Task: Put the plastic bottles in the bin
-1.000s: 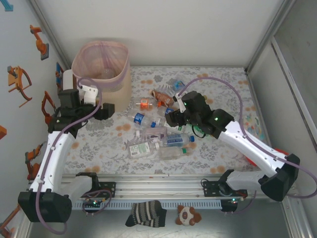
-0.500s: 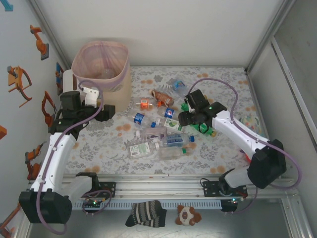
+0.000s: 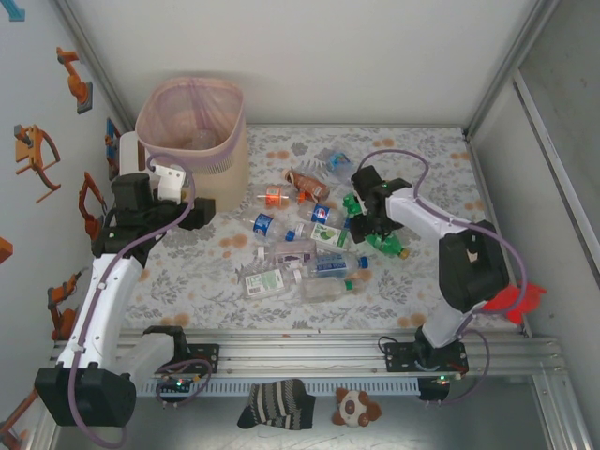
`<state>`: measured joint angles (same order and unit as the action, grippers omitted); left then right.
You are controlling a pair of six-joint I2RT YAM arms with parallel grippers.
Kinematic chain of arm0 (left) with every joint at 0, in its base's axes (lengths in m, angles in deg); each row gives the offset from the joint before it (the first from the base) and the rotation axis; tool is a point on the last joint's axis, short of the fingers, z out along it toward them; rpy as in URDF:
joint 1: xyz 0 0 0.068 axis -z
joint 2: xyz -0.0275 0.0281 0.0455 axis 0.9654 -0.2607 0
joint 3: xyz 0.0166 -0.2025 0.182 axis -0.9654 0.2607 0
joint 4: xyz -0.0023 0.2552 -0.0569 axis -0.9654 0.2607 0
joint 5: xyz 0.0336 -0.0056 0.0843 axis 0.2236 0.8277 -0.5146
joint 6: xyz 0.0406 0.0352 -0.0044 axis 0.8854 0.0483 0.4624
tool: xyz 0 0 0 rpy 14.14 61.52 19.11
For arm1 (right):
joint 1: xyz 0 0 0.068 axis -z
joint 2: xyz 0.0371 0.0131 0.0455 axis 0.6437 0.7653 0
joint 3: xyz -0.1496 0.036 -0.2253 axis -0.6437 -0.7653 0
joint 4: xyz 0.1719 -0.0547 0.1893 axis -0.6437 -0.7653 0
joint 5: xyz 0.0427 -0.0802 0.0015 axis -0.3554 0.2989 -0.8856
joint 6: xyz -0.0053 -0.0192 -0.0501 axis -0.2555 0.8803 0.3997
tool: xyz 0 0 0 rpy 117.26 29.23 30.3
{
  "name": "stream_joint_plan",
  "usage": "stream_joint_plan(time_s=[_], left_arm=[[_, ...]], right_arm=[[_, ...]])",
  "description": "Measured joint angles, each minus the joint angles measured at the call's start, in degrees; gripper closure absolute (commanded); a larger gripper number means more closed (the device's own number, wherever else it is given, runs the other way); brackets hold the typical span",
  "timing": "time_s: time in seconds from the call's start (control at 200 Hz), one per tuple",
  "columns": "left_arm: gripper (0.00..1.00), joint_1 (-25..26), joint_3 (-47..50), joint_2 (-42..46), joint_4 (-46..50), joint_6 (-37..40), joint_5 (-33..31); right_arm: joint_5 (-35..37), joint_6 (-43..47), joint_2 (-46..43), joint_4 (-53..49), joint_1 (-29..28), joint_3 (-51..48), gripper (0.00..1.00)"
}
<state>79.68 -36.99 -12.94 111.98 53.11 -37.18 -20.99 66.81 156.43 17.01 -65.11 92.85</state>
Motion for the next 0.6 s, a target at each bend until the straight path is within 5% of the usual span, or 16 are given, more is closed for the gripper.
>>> stream_joint_plan(time_s=[0.596], left_arm=[[0.2, 0.0, 0.0, -0.02, 0.0, 0.17, -1.11]], right_arm=[[-0.28, 4.63, 8.41, -0.04, 4.85, 2.78, 0.28]])
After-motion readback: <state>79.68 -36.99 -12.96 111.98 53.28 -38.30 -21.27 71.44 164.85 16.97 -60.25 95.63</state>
